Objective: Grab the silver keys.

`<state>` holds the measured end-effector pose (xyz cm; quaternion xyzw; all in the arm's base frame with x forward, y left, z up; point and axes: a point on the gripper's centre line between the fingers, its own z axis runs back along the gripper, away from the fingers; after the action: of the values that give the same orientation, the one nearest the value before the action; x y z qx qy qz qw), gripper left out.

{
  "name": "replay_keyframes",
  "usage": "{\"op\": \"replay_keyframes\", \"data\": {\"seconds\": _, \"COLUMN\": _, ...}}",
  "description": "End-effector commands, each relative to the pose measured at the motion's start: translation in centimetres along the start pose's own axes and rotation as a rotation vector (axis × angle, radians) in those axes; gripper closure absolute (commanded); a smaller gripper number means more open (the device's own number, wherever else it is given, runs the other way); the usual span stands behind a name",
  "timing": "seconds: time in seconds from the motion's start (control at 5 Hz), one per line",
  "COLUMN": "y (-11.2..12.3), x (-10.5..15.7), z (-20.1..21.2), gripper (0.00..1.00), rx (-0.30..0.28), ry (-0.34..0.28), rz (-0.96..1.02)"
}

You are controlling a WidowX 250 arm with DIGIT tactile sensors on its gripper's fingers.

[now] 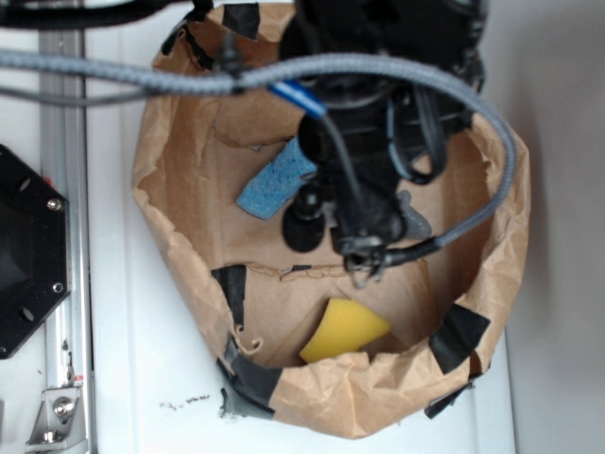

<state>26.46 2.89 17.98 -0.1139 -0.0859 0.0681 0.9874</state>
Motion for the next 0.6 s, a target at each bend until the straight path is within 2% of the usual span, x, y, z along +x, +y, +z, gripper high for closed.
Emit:
{"op": "replay_keyframes", "data": {"seconds": 0.0, "y": 0.31, "x": 0.19, "z": 2.03, "gripper": 1.0, "rx": 0.012, "ry": -0.066, "rz": 0.022}}
{"op": "replay_keyframes", "data": {"seconds": 0.4, "y": 0.52, "x": -0.09, "z": 2.0, "gripper": 1.0, "rx": 0.017, "ry": -0.066, "rz": 0.025}}
